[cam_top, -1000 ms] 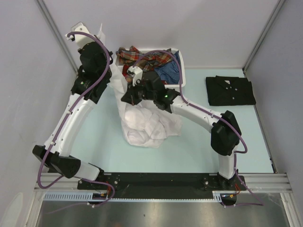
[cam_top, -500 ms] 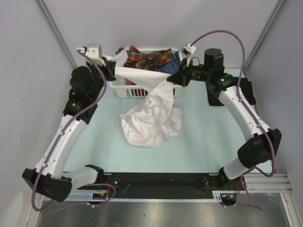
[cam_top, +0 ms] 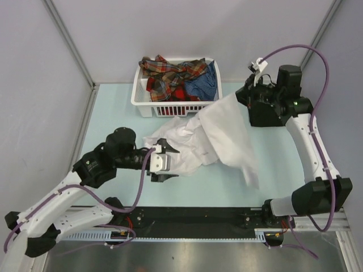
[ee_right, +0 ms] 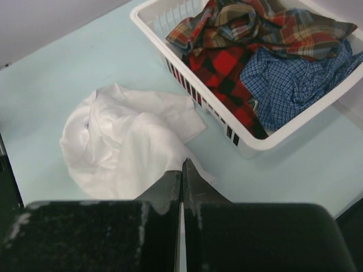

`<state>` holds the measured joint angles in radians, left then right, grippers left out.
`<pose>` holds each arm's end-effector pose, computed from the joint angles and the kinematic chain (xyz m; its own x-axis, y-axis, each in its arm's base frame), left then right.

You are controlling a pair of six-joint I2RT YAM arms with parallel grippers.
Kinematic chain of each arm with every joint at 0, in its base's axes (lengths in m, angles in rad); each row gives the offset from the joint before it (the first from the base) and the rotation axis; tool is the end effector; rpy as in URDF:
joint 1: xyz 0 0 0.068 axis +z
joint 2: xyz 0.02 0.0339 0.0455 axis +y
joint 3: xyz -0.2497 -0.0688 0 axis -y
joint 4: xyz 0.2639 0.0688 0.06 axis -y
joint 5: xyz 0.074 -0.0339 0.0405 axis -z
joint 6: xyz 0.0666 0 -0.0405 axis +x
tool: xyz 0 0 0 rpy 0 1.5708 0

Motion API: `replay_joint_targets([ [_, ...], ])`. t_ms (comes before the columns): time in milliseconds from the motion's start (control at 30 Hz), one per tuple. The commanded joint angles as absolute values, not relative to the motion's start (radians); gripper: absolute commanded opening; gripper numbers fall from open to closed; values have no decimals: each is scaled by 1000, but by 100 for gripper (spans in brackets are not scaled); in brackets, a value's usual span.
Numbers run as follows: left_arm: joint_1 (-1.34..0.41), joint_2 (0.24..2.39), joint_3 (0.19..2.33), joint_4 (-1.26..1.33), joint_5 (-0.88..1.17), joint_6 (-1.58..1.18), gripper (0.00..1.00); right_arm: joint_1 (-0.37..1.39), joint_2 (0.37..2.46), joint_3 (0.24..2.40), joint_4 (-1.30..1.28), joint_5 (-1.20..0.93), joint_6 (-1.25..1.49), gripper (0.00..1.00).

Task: Fold and stack the long sleeve shirts
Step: Flatten the shirt out

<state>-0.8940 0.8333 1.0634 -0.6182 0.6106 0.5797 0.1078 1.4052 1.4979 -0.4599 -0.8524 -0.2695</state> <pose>0.1045 -0.1910 0.3683 0.3337 0.3013 -0.8933 0.9423 -0.0785 0.3255 0.3386 0.0871 0.4017 -0.1392 -0.1913 -0.9716 -0.8367 0.5476 0.0120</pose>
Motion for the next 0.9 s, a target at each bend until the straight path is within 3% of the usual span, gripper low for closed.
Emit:
replay_joint_targets([
  [0,-622,905,1074,-713,583,744,81,110,1247,1398,-538,-916,-422,0],
  [267,-442,1280,1080,-548,521,840,99,55,1108,1295,-583,-882,-431,0],
  [400,-443,1437,1133,-468,502,842,98,-41,1123,1333,-546,-900,-378,0],
  [500,-443,1537,1239,-489,494,816,51,-66,1172,1383,-486,-888,-345,0],
  [533,-443,1545,1273,-506,491,801,17,-74,1192,1402,-457,-875,-333,0],
  [600,-443,1510,1356,-556,482,749,0,-84,1245,1481,-430,-841,-308,0],
  [700,-451,1326,1326,-584,526,758,0,-126,1296,1575,-394,-848,-241,0],
  [767,-512,1199,1193,-589,488,794,0,-149,1325,1646,-397,-863,-212,0],
  [867,-843,1017,957,-652,270,839,0,-178,1328,1681,-489,-911,-247,0],
])
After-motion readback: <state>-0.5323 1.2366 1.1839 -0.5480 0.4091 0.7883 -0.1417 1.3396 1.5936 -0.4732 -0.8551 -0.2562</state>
